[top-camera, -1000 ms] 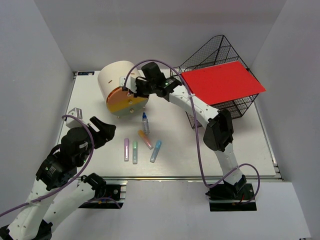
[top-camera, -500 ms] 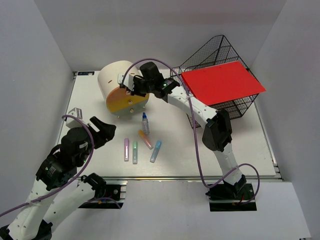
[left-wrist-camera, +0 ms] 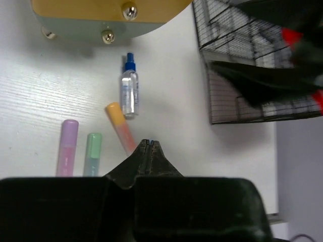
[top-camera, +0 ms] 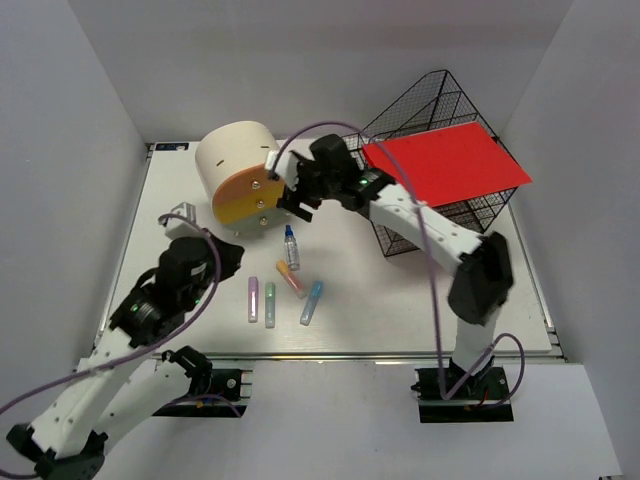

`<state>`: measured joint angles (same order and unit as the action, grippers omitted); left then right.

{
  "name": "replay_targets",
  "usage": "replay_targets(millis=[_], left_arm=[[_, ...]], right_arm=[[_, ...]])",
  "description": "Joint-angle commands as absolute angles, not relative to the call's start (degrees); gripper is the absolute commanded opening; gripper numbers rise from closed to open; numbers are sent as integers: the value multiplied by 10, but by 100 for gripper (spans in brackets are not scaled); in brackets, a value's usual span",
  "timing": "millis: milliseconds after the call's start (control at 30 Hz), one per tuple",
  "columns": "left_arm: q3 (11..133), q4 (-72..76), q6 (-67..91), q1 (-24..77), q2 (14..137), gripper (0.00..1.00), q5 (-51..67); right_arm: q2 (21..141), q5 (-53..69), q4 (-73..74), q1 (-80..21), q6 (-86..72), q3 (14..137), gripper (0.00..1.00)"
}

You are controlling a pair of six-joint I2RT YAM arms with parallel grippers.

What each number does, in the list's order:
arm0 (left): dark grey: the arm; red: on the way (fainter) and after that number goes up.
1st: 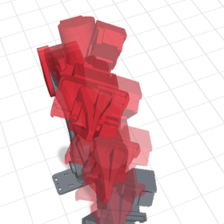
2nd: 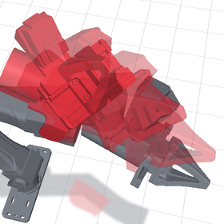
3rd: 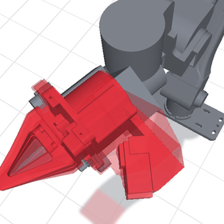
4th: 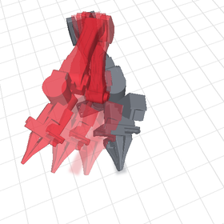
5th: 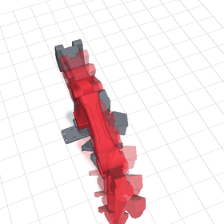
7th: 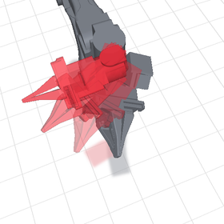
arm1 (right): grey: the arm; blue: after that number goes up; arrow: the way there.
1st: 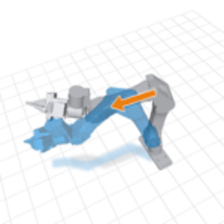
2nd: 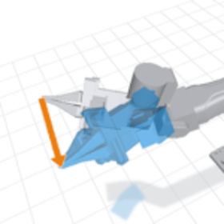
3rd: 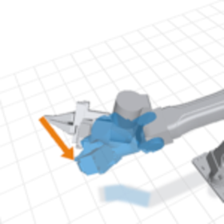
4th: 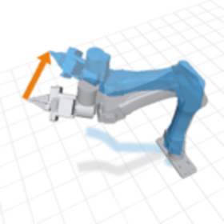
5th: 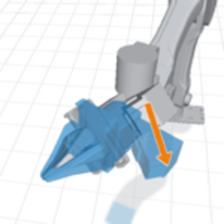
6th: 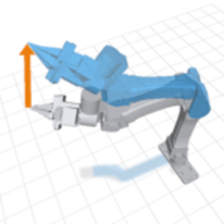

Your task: Organize the desk

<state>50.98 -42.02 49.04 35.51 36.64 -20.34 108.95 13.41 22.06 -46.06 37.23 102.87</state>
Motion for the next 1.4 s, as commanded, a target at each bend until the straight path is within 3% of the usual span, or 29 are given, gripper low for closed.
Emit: replay_targets(millis=[0, 67, 100, 133, 200, 233, 333, 533, 800, 1367], left_arm=[[472, -296, 478, 353, 433, 0, -191], [464, -251, 467, 353, 493, 0, -222], [467, -232, 461, 348, 515, 0, -235], [475, -227, 458, 348, 532, 10, -257], [480, -206, 450, 348, 575, 31, -272], [480, -196, 442, 348, 585, 50, -284], [489, -164, 432, 348, 622, 62, -301], [558, -174, 437, 348, 731, 70, -343], [625, -178, 432, 348, 844, 61, -433], [676, -149, 395, 348, 945, 53, -533]], right_arm=[[966, 113, 170, -436, 226, 977, 89], [941, 172, 208, -411, 181, 957, 88], [930, 197, 211, -405, 155, 946, 80], [919, 221, 210, -388, 142, 920, 49], [883, 270, 192, -377, 123, 896, 15], [872, 280, 186, -374, 114, 878, 0], [839, 289, 163, -367, 81, 863, 0], [799, 310, 131, -347, 67, 815, 2], [763, 334, 98, -317, 52, 780, 3], [724, 361, 64, -286, 40, 740, 3]])
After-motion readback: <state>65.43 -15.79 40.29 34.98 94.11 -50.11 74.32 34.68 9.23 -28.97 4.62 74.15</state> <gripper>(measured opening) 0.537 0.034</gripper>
